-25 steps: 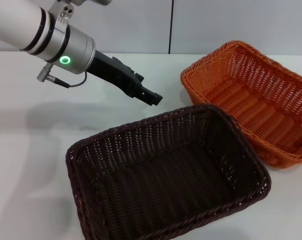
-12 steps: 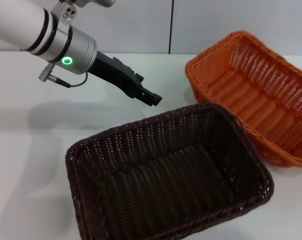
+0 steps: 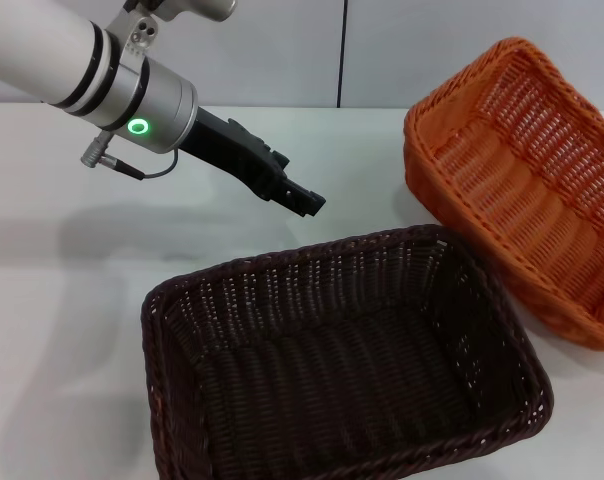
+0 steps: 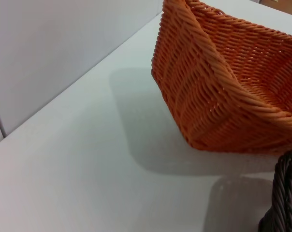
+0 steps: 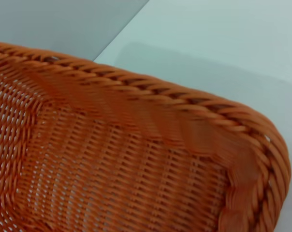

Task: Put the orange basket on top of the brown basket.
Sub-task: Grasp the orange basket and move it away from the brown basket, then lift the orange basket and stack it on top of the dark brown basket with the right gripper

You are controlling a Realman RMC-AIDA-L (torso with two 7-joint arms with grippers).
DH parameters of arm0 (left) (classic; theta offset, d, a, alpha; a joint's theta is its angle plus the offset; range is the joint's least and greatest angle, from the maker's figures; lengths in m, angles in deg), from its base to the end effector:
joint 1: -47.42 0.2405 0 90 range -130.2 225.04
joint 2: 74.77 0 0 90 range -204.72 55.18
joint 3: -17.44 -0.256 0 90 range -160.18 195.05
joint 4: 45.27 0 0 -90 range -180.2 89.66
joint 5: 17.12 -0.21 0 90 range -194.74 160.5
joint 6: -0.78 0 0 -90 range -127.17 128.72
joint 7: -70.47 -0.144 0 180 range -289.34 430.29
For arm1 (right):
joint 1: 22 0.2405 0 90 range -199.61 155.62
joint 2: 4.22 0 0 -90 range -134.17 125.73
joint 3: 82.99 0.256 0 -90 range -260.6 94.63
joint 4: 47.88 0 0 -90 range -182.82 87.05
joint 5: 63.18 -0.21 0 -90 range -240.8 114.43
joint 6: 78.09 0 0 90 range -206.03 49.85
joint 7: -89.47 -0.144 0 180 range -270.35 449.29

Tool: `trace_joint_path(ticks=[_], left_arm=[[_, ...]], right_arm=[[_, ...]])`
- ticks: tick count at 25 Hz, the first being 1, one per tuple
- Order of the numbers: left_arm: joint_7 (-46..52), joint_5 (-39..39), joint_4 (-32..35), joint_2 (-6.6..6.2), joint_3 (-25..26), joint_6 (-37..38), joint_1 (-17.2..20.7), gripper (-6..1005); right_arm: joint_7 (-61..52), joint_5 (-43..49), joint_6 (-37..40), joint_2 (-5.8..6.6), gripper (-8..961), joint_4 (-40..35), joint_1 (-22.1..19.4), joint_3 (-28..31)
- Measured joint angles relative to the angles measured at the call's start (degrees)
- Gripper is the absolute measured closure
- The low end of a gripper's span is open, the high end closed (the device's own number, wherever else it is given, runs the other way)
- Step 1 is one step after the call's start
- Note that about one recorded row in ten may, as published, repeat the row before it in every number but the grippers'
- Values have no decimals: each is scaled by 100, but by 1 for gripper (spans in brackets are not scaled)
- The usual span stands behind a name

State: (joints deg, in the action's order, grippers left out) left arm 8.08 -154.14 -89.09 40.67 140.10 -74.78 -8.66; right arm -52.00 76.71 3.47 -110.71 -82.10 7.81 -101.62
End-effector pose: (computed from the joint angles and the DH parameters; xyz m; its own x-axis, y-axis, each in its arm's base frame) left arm -0.1372 0.4418 -0.0012 0.9068 0.4207 0.0263 0.4091 -0.8632 -0.2957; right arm 0.3755 0.3300 0.1043 -0.1449 -0.8316 -0.5361 -0.9874 0.1566 0.0239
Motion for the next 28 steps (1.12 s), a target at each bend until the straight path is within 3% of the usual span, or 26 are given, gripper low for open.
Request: trace_joint_path(ticks=[9, 16, 28], left_arm=[[2, 0, -2, 24, -24, 84, 0, 158], [21, 0, -3, 31, -27, 133, -14, 158], [49, 13, -70, 66, 19, 458, 23, 158]], right_arm=[[79, -93, -213, -29, 718, 12, -11, 0], [120, -182, -279, -40, 768, -7, -41, 46], [533, -2015, -221, -2, 780, 5, -717, 80]])
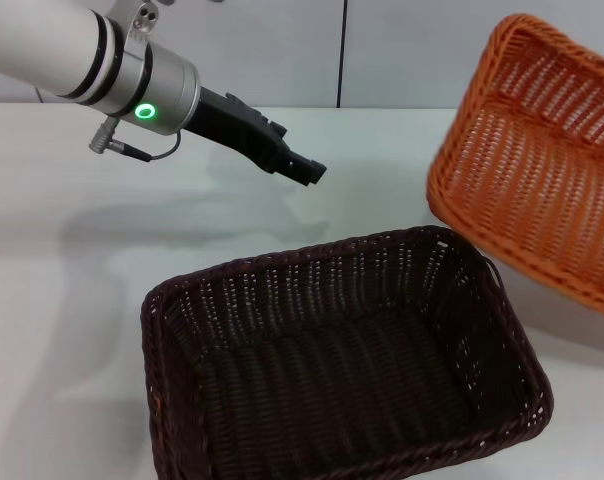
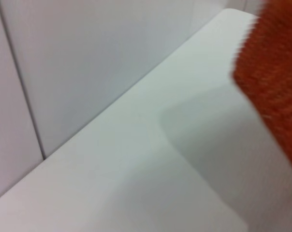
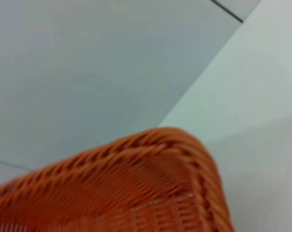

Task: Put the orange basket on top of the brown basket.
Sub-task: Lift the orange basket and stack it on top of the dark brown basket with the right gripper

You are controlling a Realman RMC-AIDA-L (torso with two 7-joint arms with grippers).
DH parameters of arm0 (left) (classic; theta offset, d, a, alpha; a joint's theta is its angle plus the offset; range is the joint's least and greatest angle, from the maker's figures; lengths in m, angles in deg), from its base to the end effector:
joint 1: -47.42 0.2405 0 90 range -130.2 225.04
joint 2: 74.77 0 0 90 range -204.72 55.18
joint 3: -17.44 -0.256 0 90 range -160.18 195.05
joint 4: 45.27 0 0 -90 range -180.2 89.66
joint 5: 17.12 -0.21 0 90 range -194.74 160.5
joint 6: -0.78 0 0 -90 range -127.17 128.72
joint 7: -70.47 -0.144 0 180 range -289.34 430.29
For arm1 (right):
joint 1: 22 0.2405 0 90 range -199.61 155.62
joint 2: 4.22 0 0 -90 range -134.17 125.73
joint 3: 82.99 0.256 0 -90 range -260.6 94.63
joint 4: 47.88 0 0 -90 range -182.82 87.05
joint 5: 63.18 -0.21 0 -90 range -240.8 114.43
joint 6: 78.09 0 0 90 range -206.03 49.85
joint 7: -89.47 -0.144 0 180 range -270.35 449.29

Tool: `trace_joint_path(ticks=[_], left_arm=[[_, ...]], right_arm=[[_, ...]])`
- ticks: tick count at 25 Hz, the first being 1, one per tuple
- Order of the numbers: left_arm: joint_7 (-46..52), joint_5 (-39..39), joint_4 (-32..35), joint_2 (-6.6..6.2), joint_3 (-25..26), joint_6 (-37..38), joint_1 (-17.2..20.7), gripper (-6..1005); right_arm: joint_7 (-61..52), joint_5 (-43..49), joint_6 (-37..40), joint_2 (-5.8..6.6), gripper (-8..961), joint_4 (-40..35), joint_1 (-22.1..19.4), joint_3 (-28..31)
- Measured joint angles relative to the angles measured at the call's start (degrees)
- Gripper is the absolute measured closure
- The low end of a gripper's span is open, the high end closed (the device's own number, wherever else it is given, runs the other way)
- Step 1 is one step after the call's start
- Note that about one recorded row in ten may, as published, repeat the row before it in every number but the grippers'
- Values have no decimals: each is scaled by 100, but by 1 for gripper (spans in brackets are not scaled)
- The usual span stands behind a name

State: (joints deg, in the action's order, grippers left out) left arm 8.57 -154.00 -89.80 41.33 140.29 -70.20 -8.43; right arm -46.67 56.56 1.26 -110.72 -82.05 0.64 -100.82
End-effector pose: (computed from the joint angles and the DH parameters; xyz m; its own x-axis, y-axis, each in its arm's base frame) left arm -0.1341 0.4512 -0.0003 0.9079 0.4125 0.0747 0.4106 -0.8388 -0.3574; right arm 0.3896 0.3141 0.1332 -0.2102 -0.6382 -0.7406 -0.9767 0.1038 0.1878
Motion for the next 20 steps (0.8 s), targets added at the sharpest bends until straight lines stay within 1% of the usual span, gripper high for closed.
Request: trace_joint_path(ticks=[1, 4, 5, 9, 13, 16, 17, 18, 19, 20], left_arm=[[1, 21, -17, 9, 12, 143, 25, 158], [2, 19, -5, 21, 15, 196, 31, 158], [3, 9, -2, 40, 16, 217, 37, 158], [2, 15, -7, 57, 19, 255, 63, 158], [-28, 23, -2, 103, 19, 299, 102, 158], [-34, 25, 5, 114, 19, 299, 125, 158], [-35, 25, 5, 115, 19, 299, 132, 158], [-35, 27, 2, 115, 19, 299, 149, 158], [-36, 29, -5, 115, 19, 302, 160, 158], [-36, 29, -10, 115, 19, 305, 168, 158]], right_arm=[[0, 0, 0, 0, 780, 0, 0, 0], [85, -496, 147, -1, 779, 3, -156, -1], [85, -496, 147, -1, 779, 3, -156, -1], [178, -1106, 527, -39, 778, -9, -223, -1], [188, -1342, 700, -69, 778, -6, -205, -5], [188, -1525, 935, -177, 777, -45, -141, -6], [188, -1557, 1098, -283, 777, -105, -74, -3], [188, -1557, 1098, -283, 777, -105, -74, -3], [177, -1559, 1246, -430, 777, -211, -5, -14], [177, -1559, 1246, -430, 776, -211, -5, -14]])
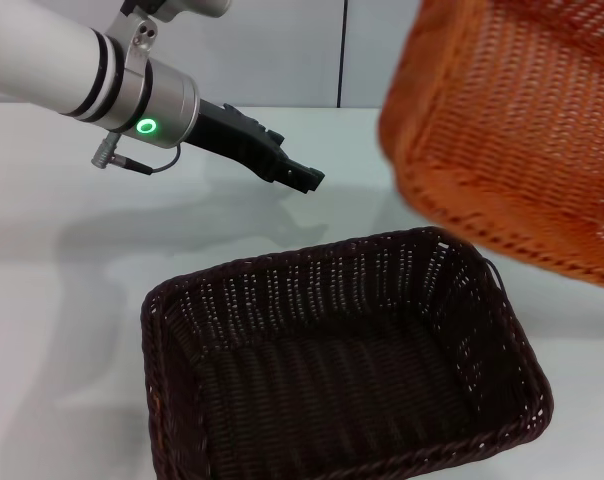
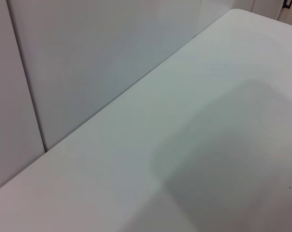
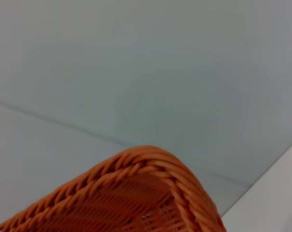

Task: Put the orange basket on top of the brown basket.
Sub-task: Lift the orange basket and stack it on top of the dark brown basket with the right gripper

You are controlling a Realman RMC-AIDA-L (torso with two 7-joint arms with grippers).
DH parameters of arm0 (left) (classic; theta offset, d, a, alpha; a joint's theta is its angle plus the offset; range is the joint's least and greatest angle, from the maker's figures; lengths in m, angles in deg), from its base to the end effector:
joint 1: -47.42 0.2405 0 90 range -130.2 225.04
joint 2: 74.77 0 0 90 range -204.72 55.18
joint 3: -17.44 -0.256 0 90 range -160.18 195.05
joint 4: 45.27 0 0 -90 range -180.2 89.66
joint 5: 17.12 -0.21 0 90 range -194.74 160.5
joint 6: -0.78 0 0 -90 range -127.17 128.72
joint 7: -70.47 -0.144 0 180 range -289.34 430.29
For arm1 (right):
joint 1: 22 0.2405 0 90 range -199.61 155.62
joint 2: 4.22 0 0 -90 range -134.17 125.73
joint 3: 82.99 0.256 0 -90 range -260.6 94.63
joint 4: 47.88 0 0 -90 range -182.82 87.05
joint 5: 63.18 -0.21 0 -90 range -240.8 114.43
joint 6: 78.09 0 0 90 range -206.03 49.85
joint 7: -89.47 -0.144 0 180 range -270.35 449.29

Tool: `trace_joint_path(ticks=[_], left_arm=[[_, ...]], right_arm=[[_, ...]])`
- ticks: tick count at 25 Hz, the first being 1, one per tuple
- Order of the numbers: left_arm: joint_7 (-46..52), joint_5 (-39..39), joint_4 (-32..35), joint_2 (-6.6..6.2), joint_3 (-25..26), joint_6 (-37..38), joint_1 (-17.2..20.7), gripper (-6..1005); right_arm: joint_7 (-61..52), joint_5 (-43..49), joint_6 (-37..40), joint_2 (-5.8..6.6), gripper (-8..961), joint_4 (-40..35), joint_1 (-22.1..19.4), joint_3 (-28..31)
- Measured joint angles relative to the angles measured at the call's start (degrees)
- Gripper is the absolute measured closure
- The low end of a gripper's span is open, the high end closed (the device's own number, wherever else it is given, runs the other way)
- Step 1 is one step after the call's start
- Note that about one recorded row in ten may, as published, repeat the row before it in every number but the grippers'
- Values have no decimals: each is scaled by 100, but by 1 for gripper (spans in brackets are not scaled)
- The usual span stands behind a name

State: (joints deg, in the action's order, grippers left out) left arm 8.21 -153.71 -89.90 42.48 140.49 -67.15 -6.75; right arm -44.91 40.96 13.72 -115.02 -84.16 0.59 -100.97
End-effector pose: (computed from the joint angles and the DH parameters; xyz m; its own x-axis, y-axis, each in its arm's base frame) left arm -0.1432 0.4506 -0.0058 0.8984 0.4259 0.1070 0.4326 -0.8166 -0.3822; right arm 0.3348 0.3142 0.1260 -0.2308 -0.6216 -0.7485 -0.8909 -0.1742 0.4194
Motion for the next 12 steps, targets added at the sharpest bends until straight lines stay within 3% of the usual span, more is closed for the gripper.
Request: trace_joint_path(ticks=[2, 3, 8, 9, 12], left_arm=[[-1, 2, -4, 0, -2, 8, 6, 159], [-1, 2, -4, 0, -2, 8, 6, 159], [-11, 3, 57, 14, -24, 99, -30, 159], [-12, 3, 60, 20, -32, 111, -35, 160], [-13, 3, 65, 29, -48, 145, -44, 160]], right_arm=[[-18, 2, 198, -233, 776, -184, 90, -59], [-18, 2, 198, -233, 776, -184, 90, -59], [-19, 45, 469, -515, 775, -334, 151, -402], [-16, 43, 485, -621, 775, -333, 143, -638], [-12, 30, 494, -721, 774, -334, 118, -901]])
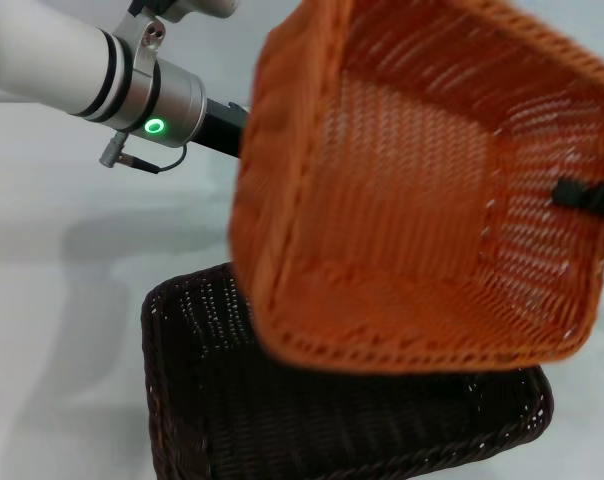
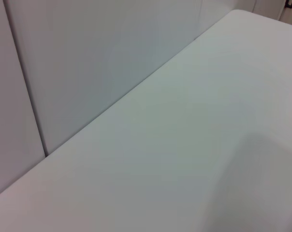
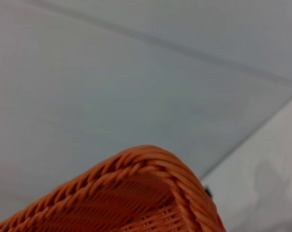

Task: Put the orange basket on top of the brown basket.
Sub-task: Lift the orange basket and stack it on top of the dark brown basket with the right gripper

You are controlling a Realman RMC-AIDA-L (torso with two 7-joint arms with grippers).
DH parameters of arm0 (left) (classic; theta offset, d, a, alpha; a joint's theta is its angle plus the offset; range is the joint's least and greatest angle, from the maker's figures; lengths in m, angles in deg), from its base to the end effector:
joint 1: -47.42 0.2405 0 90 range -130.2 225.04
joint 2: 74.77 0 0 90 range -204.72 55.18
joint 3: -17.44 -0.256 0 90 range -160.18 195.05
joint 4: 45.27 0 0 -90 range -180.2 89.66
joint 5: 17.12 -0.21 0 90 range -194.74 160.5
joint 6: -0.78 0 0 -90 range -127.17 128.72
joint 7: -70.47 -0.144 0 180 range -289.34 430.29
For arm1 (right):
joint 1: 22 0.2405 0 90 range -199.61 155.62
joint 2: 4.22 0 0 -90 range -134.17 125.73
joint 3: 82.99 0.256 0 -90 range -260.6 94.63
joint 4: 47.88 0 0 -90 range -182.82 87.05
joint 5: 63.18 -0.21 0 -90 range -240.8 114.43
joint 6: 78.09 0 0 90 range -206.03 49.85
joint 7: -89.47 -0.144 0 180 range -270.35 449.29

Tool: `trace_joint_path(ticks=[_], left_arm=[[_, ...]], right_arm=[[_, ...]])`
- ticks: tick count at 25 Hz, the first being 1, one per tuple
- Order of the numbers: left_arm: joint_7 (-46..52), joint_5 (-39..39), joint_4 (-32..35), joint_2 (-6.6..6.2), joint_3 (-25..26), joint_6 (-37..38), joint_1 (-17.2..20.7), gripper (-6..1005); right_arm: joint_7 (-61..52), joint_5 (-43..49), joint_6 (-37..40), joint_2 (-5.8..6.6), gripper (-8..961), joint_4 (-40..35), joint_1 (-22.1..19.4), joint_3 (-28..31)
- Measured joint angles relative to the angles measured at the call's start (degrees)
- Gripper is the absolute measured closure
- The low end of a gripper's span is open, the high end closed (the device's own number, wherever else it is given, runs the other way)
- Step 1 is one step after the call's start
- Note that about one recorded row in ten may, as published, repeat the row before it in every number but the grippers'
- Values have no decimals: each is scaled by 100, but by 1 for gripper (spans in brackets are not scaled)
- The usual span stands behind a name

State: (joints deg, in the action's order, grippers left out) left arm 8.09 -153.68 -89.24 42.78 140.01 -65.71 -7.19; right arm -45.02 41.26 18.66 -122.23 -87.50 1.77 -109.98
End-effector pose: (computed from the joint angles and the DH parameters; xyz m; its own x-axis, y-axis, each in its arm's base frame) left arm -0.1408 0.4524 -0.0099 0.9017 0.4187 0.1078 0.4257 -0.8162 -0.3906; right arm 0.2878 0.3090 0.0595 -0.1370 -0.7874 -0.6011 -0.8358 -0.2338 0.4968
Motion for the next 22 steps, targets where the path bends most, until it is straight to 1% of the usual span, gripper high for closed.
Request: trace_joint_path(ticks=[2, 4, 7, 10, 14, 19, 22], left_arm=[[-1, 0, 35, 11, -6, 37, -20, 160], [-1, 2, 62, 12, -6, 46, -26, 160], [1, 9, 115, 17, -6, 66, -40, 161], [2, 9, 162, 20, 1, 86, -54, 161], [3, 9, 176, 22, -7, 123, -66, 162], [2, 9, 216, 22, -7, 155, -67, 164], [2, 8, 220, 23, -8, 177, -67, 165]], right_arm=[[45, -9, 3, -68, 774, 26, -19, -256], [135, -12, 11, -80, 774, 123, -28, -426], [277, 35, 28, -81, 773, 234, -35, -586], [309, 255, 18, -49, 773, 218, -6, -912], [370, 319, -9, -45, 772, 195, 1, -971], [386, 328, -38, -30, 609, 149, -16, -949], [387, 331, -105, 32, 488, 144, -18, -964]])
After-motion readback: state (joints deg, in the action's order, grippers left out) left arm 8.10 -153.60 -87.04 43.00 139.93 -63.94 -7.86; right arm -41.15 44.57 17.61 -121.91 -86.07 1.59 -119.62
